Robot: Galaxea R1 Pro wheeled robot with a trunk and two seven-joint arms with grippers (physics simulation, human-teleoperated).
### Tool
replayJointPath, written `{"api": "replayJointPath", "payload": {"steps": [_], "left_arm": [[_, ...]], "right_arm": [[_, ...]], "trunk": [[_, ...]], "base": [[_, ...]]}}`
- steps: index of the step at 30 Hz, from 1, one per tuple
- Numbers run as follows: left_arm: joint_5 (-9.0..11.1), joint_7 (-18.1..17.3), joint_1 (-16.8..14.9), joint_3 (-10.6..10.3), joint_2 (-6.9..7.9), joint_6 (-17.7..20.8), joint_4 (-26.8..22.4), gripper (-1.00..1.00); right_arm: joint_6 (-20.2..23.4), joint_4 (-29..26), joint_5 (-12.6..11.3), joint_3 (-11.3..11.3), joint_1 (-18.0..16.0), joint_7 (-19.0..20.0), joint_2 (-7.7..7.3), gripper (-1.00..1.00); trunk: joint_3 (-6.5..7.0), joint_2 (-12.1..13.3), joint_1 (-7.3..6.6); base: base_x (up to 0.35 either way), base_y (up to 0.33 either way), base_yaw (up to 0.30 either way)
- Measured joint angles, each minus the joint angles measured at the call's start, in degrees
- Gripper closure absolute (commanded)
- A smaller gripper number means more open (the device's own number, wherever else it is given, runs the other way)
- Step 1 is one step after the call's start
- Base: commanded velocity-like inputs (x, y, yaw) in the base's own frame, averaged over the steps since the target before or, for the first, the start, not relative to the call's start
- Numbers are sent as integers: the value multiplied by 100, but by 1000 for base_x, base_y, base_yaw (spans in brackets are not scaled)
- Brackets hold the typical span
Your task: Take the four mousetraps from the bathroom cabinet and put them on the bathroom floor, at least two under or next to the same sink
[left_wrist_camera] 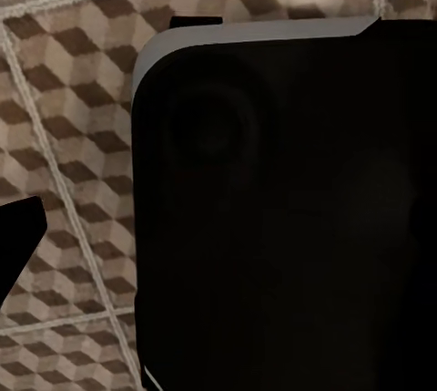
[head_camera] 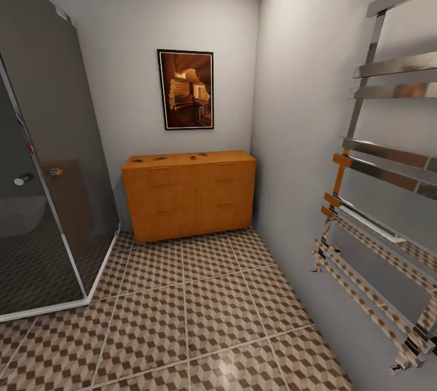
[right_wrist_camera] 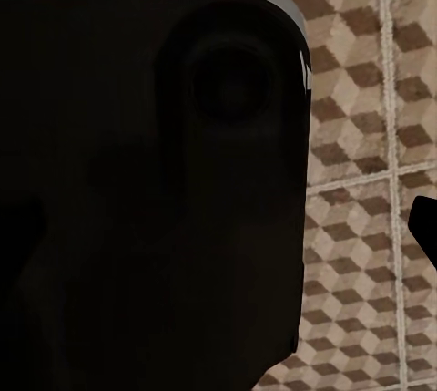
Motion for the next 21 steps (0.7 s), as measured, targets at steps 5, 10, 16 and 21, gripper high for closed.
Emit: {"api": "replayJointPath", "payload": {"steps": [5, 10, 16, 21], "left_arm": [[-11, -3, 0, -13, -10, 12, -4, -100], [-16, -7, 0, -16, -22, 35, -11, -100], [-9, -10, 0, -16, -34, 44, -13, -100], [-4, -10, 0, -11, -35, 35, -10, -100]], "right_arm": [[0, 0, 4, 11, 0, 0, 0, -100], [-1, 0, 15, 14, 0, 0, 0, -100], [-1, 0, 33, 20, 0, 0, 0, -100], [1, 0, 39, 23, 0, 0, 0, -100]], "trunk": [[0, 0, -2], [0, 0, -3], [0, 0, -3], [0, 0, -3]], "base": [[143, -57, 0], [235, -98, 0], [283, -83, 0], [307, -35, 0]]}}
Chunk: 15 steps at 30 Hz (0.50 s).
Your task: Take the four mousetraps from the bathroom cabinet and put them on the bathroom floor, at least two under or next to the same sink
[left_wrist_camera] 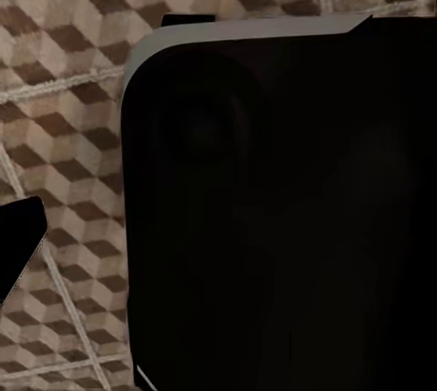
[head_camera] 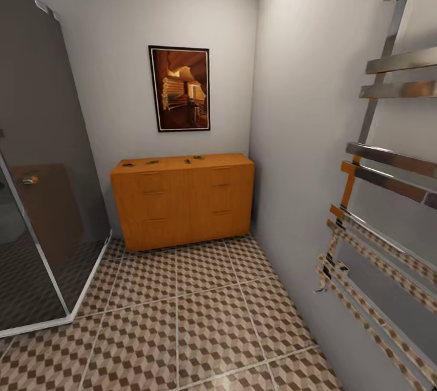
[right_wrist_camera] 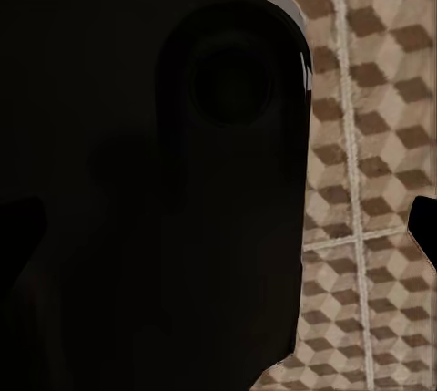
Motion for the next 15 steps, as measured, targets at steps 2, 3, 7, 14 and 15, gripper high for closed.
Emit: {"api": "replayJointPath", "payload": {"steps": [2, 3, 7, 14, 15], "left_arm": [[3, 0, 0, 1, -1, -6, 1, -100], [5, 0, 0, 2, -3, -7, 1, -100], [10, 0, 0, 6, -2, -11, 2, -100], [16, 0, 0, 15, 0, -29, 2, -100], [17, 0, 0, 16, 0, -34, 2, -100]], "right_arm": [[-1, 0, 2, 1, 0, 0, 0, -100], [1, 0, 3, 1, 0, 3, 0, -100], [4, 0, -5, 0, 0, 9, -3, -100], [7, 0, -24, -1, 0, 23, -7, -100], [7, 0, -26, -2, 0, 25, -7, -100]], "trunk": [[0, 0, 0], [0, 0, 0], [0, 0, 0], [0, 0, 0], [0, 0, 0]], "base": [[315, -15, 0], [317, -11, 0], [319, -8, 0], [322, -3, 0], [323, -1, 0]]}}
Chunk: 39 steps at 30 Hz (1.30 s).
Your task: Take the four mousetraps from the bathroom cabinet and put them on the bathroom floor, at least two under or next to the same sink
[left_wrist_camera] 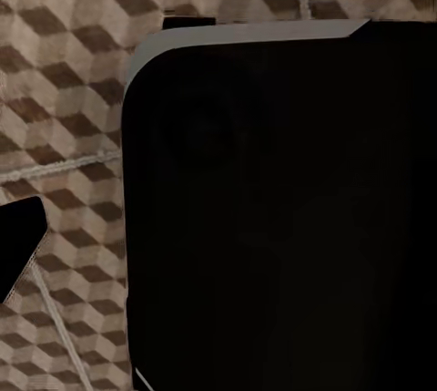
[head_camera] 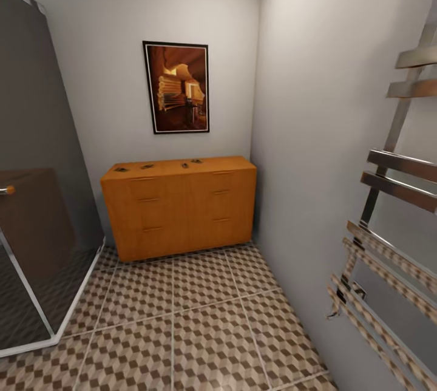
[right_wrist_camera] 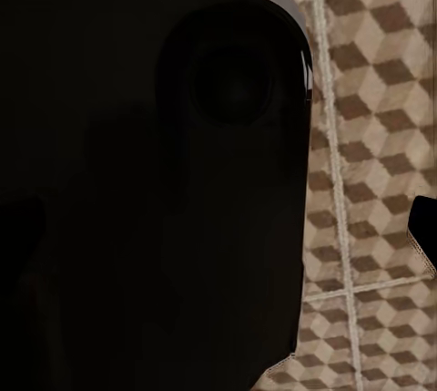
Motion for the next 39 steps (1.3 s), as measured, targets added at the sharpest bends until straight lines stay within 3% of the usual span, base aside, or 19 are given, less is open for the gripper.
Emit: {"api": "replayJointPath", "payload": {"steps": [28, 39], "left_arm": [[51, 8, 0, 21, 23, -42, 7, -100], [51, 8, 0, 31, 26, -108, 5, -100]], "right_arm": [[-9, 0, 30, 20, 0, -7, 8, -100], [-53, 0, 39, 20, -1, -25, 8, -100]], "trunk": [[0, 0, 0], [0, 0, 0]], "base": [[323, 0, 2], [323, 0, 186]]}}
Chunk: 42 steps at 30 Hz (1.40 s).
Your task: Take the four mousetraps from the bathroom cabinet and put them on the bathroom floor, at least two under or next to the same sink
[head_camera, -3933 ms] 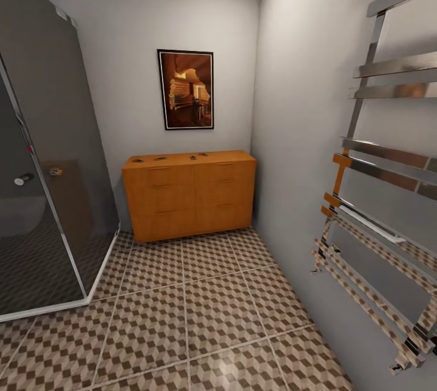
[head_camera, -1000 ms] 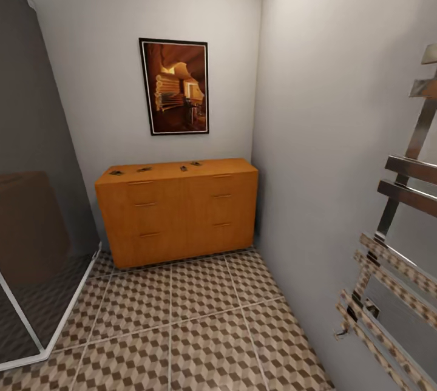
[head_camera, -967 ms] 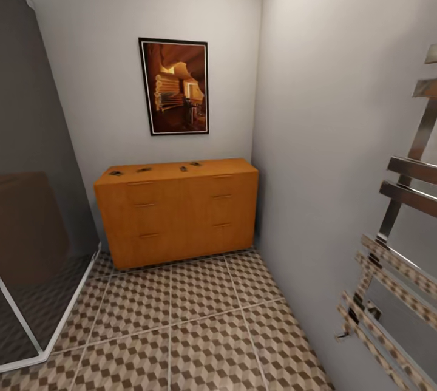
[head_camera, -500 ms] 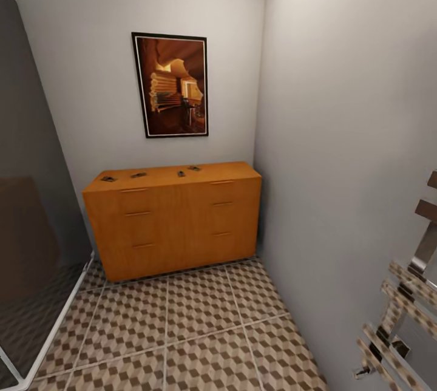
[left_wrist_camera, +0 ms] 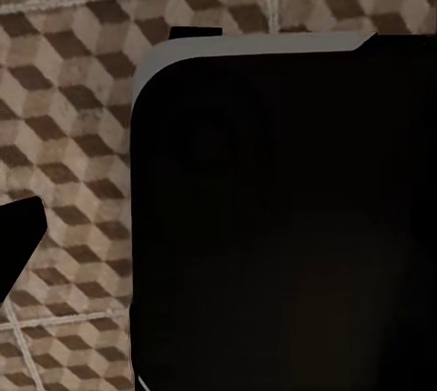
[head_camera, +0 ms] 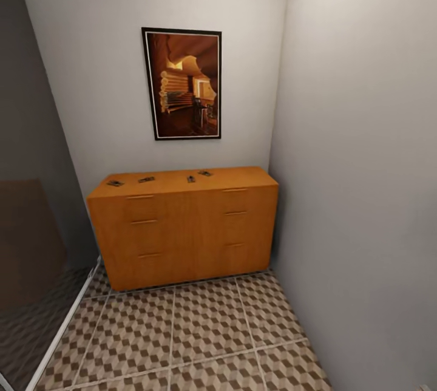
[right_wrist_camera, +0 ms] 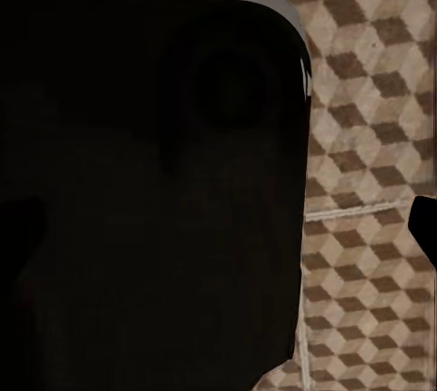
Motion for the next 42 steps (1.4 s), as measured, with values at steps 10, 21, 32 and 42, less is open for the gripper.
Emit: {"api": "replayJointPath", "payload": {"steps": [10, 21, 32, 42], "left_arm": [[0, 7, 0, 6, 3, -102, 2, -100], [5, 8, 0, 6, 8, -112, 5, -100], [8, 8, 0, 6, 9, -113, 5, -100], [8, 22, 0, 6, 9, -113, 4, -100]], "right_arm": [[-7, 0, 1, 0, 0, -3, 0, -100], [-7, 0, 1, 0, 0, -6, 0, -100], [-7, 0, 1, 0, 0, -8, 0, -100], [-3, 0, -2, 0, 0, -6, 0, -100]], "trunk": [[0, 0, 0], [0, 0, 0], [0, 0, 1], [0, 0, 1]], "base": [[314, 0, 262], [289, 0, 269], [246, 0, 270], [191, 0, 259]]}}
